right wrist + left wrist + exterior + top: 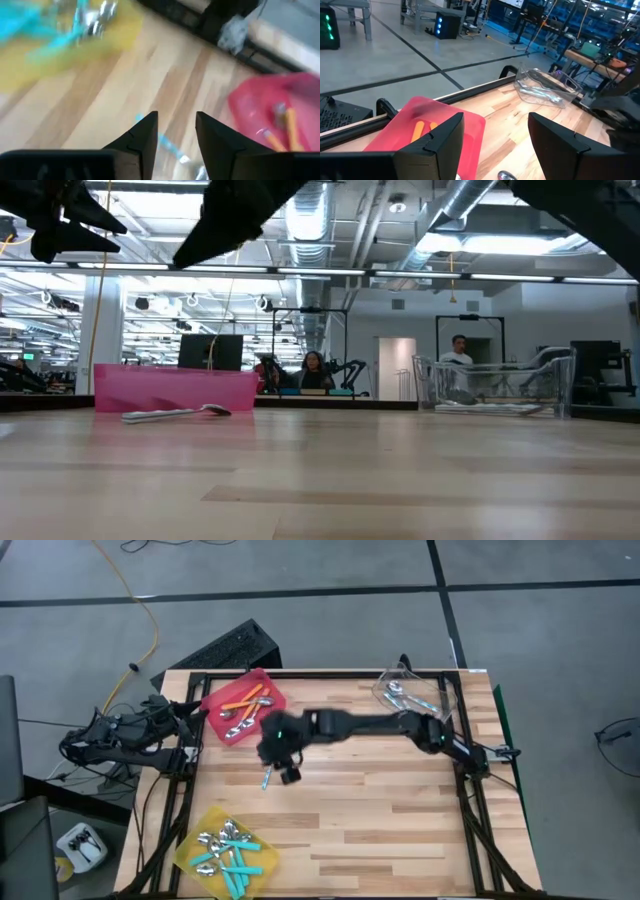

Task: Sort silverware by color (type)
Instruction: Put the patterned blue spoon into the transparent bin

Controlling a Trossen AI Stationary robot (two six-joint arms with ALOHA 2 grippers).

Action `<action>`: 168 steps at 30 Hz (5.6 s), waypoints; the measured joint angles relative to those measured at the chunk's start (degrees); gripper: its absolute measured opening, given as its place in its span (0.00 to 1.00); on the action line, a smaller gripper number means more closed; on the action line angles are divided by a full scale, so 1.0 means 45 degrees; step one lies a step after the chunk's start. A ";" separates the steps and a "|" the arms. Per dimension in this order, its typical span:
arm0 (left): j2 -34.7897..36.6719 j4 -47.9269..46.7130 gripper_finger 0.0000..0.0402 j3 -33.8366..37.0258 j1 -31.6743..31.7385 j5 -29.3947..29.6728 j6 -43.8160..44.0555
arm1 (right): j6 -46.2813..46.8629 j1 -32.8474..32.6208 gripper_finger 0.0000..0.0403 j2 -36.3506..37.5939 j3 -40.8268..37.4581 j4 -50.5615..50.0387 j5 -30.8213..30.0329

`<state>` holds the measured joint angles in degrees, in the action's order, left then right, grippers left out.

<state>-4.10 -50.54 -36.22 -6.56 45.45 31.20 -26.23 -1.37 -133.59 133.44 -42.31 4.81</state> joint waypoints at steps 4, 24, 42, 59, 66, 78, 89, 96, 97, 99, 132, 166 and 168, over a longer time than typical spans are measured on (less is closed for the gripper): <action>0.0000 -0.0005 0.51 -0.0001 -0.0001 0.0000 0.0005 | -0.0380 -0.0379 0.48 -0.0528 0.0053 0.0265 -0.0467; 0.0000 -0.0006 0.51 0.0004 -0.0001 -0.0005 0.0015 | -0.1376 0.0038 0.67 -0.2657 0.0043 0.1370 -0.0795; -0.0001 -0.0010 0.51 0.0003 0.0002 -0.0005 0.0019 | 0.1702 0.0874 0.67 -0.2668 0.0036 0.2873 -0.1080; -0.0002 -0.0008 0.51 -0.0001 0.0002 -0.0005 0.0024 | 0.3761 0.0877 0.67 -0.3683 0.0036 0.1854 -0.1780; -0.0005 -0.0007 0.51 0.0004 0.0001 -0.0005 0.0024 | 0.4393 0.0763 0.67 -0.3683 0.0070 0.0612 -0.1771; 0.0000 -0.0005 0.51 -0.0001 -0.0001 -0.0009 0.0024 | 0.4870 0.0071 0.67 -0.3647 0.0089 -0.1577 -0.1864; -0.0001 -0.0005 0.51 0.0004 0.0003 -0.0005 0.0024 | 0.5167 -0.0565 0.67 -0.3617 0.0106 -0.1995 -0.1949; -0.0002 -0.0005 0.51 0.0002 0.0003 -0.0007 0.0024 | 0.5428 -0.0914 0.67 -0.3204 0.0225 -0.2586 -0.1659; -0.0005 -0.0012 0.51 0.0001 0.0003 -0.0010 0.0024 | 0.5692 -0.0977 0.67 -0.3111 0.0225 -0.2724 -0.1697; 0.0000 -0.0001 0.51 0.0004 -0.0001 -0.0010 0.0024 | 0.6304 -0.1015 0.67 -0.2955 0.0301 -0.2688 -0.1882; -0.0003 -0.0010 0.51 -0.0001 0.0001 -0.0010 0.0024 | 1.1542 -0.0925 0.67 -0.2459 0.0089 -0.4172 -0.6746; -0.0005 -0.0010 0.51 -0.0001 -0.0002 -0.0011 0.0024 | 1.2867 -0.0561 0.67 -0.2401 -0.1852 -0.2579 -0.5363; -0.0005 -0.0010 0.51 -0.0001 0.0003 -0.0015 0.0024 | 1.2864 -0.0564 0.66 -0.2401 -0.1858 -0.2511 -0.5311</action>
<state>-4.12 -50.59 -36.23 -6.55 45.39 31.31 31.66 -3.90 -144.40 125.08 -53.61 -19.09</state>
